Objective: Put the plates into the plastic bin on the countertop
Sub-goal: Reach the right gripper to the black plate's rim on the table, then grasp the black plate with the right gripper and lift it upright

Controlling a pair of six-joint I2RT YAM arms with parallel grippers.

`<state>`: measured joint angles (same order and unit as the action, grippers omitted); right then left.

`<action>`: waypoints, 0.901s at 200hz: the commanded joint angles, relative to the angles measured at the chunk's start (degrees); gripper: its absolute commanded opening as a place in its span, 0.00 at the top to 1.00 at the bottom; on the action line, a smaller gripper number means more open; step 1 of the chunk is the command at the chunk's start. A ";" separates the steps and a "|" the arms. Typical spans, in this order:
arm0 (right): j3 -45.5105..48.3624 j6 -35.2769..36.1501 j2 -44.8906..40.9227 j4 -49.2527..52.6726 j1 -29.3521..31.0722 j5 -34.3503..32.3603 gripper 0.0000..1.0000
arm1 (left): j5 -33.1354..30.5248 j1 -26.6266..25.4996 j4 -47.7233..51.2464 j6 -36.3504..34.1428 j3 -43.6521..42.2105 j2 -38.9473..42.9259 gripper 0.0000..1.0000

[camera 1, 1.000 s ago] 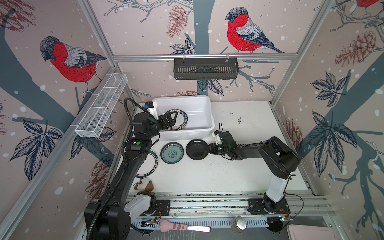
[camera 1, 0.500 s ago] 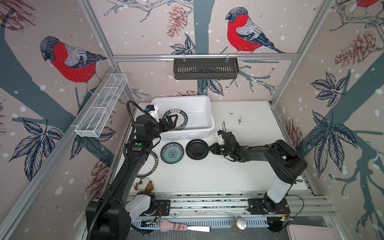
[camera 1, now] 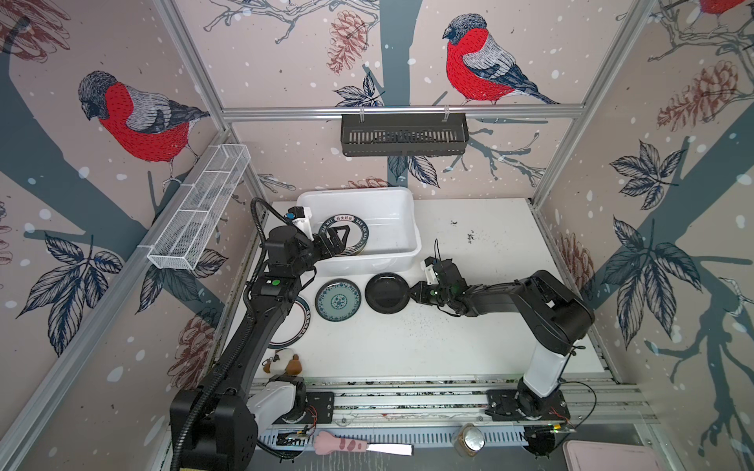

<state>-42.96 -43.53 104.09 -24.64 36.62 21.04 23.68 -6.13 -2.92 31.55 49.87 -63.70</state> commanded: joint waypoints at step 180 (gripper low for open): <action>0.20 -2.97 0.41 -0.59 -1.28 -2.87 0.97 | -1.67 -0.02 -1.65 -1.15 -0.60 -0.18 0.03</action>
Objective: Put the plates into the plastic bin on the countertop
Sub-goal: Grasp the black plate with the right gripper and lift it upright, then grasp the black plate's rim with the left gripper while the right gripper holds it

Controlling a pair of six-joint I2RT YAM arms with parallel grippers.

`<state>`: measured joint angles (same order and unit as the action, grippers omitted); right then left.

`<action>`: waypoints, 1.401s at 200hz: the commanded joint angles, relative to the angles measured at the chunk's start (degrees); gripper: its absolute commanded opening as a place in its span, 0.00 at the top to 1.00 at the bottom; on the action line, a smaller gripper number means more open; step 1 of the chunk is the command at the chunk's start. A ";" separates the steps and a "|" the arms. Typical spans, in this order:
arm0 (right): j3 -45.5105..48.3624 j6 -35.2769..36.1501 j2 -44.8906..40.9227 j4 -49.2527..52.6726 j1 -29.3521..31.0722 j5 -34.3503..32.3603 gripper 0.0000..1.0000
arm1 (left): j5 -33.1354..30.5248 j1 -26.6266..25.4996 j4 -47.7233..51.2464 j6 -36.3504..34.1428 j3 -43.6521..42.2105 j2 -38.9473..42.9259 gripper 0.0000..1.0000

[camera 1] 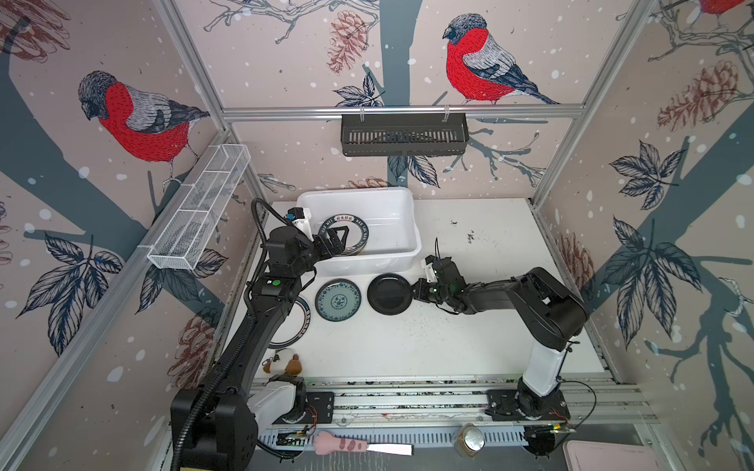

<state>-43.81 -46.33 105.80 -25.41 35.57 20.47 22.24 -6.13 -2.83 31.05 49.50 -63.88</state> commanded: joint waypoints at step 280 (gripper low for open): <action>9.25 3.81 -51.40 19.81 -23.29 -8.04 1.00 | 6.00 -21.28 -18.91 1.69 7.30 -20.75 0.30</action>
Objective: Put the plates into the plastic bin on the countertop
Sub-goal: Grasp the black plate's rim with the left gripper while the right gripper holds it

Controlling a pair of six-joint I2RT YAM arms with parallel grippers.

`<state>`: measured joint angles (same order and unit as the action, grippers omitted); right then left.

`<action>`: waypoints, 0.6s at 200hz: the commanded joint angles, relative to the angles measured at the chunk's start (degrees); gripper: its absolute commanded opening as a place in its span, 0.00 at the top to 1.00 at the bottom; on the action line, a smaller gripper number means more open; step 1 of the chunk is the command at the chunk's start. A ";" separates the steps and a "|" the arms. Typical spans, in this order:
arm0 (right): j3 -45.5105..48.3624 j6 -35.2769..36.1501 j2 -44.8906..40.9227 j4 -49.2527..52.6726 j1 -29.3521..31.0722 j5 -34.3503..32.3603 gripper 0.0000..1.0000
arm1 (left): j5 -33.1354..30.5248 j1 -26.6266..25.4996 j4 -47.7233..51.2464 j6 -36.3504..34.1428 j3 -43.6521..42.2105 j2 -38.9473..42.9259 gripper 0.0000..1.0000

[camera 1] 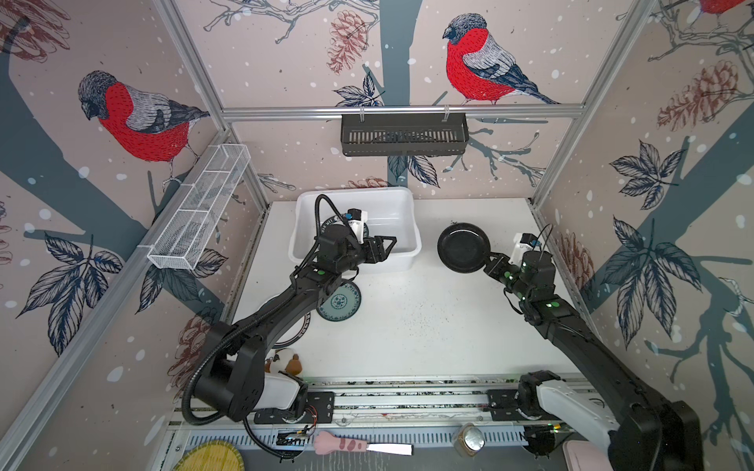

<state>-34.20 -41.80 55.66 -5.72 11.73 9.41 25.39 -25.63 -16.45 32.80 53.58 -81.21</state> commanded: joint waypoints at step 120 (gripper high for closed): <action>0.05 -0.25 -1.88 -0.37 1.41 5.88 1.00 | 7.67 -9.43 -10.56 1.46 10.35 -16.40 0.53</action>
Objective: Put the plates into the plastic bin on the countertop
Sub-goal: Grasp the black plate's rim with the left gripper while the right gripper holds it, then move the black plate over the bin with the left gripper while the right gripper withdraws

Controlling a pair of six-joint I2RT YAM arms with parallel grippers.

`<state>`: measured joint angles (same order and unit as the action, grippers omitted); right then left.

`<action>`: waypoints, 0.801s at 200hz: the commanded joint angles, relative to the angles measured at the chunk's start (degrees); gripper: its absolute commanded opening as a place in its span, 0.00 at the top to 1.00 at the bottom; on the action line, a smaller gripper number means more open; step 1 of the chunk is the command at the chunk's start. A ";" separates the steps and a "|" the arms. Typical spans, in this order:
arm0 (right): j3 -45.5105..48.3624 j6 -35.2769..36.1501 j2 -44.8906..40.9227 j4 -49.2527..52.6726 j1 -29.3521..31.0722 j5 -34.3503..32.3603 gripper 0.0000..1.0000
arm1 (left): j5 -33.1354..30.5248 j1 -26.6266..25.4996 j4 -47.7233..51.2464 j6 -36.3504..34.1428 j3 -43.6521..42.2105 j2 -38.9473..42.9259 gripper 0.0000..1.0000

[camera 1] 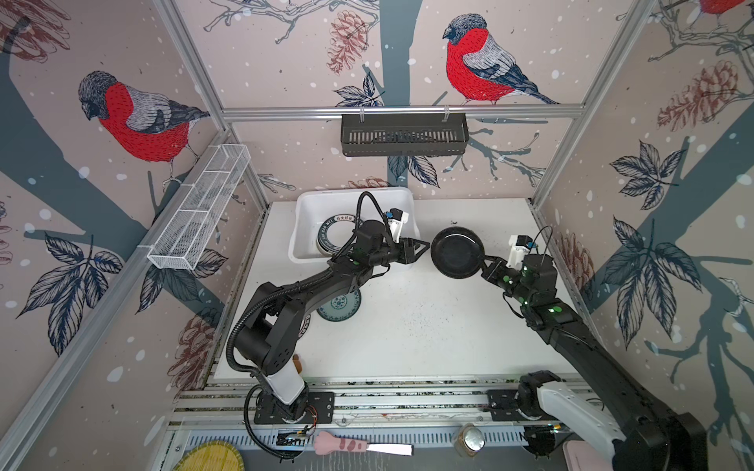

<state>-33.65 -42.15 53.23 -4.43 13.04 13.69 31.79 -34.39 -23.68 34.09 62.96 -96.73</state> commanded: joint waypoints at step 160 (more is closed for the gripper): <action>-1.33 -0.22 2.80 -5.42 2.89 3.02 0.90 | 2.32 -1.82 -3.06 1.99 2.96 -4.70 0.85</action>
<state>-34.17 -42.09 55.79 -5.89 15.49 16.27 33.47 -36.07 -24.36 35.97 65.91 -101.58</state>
